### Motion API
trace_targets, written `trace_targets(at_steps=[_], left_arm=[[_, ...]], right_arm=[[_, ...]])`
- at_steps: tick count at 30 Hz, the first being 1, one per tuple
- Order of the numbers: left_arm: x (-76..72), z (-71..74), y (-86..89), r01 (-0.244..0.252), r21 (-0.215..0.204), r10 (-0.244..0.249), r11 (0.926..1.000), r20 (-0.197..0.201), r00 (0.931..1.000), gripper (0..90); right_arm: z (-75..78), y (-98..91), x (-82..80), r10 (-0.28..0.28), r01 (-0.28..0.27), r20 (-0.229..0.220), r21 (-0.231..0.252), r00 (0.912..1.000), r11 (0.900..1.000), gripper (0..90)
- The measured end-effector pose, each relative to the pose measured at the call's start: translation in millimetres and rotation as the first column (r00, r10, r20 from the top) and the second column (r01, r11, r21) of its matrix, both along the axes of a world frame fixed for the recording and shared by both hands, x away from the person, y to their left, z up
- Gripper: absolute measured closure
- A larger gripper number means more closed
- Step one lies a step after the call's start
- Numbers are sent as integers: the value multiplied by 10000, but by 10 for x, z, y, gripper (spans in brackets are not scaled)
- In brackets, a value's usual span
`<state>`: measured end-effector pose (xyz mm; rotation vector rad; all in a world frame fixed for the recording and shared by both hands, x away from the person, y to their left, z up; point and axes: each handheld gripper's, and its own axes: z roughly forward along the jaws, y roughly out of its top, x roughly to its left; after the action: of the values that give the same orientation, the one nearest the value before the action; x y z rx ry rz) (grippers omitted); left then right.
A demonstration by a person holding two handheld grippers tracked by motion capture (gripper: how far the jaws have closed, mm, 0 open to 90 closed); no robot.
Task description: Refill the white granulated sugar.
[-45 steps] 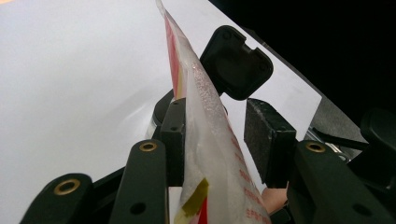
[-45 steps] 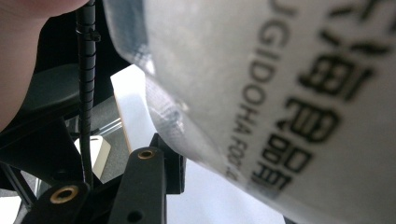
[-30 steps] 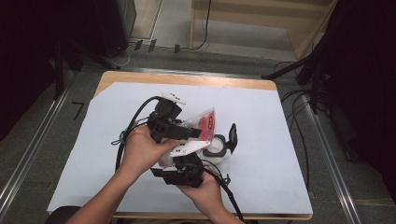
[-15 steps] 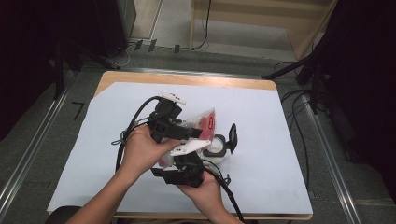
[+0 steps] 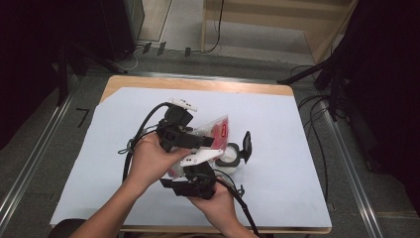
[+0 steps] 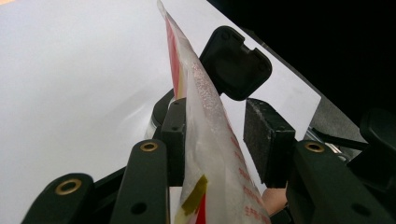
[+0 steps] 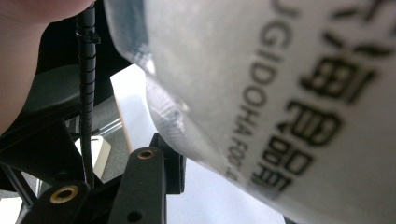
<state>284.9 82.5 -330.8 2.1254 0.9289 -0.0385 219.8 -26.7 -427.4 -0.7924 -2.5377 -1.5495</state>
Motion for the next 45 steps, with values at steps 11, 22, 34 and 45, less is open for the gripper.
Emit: trace_targets(at_steps=[11, 22, 34, 45], left_arm=[[-2, 1, -1, 15, 17, -15, 10000, 16, 10000, 628], [-1, 1, -1, 21, 23, -21, 10000, 17, 10000, 629], [-6, 8, -6, 21, -163, -20, 9999, 110, 9999, 609], [0, -7, -11, 4, -91, -4, 10000, 39, 10000, 607]], right_arm=[[-2, 1, -2, 7, -7, 14, 10, 10000, 10000, 632], [-4, 1, 2, 88, -88, 81, -12, 9999, 10000, 633], [20, -21, 6, -5, 6, 130, -78, 9999, 10000, 635], [12, -25, 14, 54, -54, 103, 23, 9999, 10000, 635]])
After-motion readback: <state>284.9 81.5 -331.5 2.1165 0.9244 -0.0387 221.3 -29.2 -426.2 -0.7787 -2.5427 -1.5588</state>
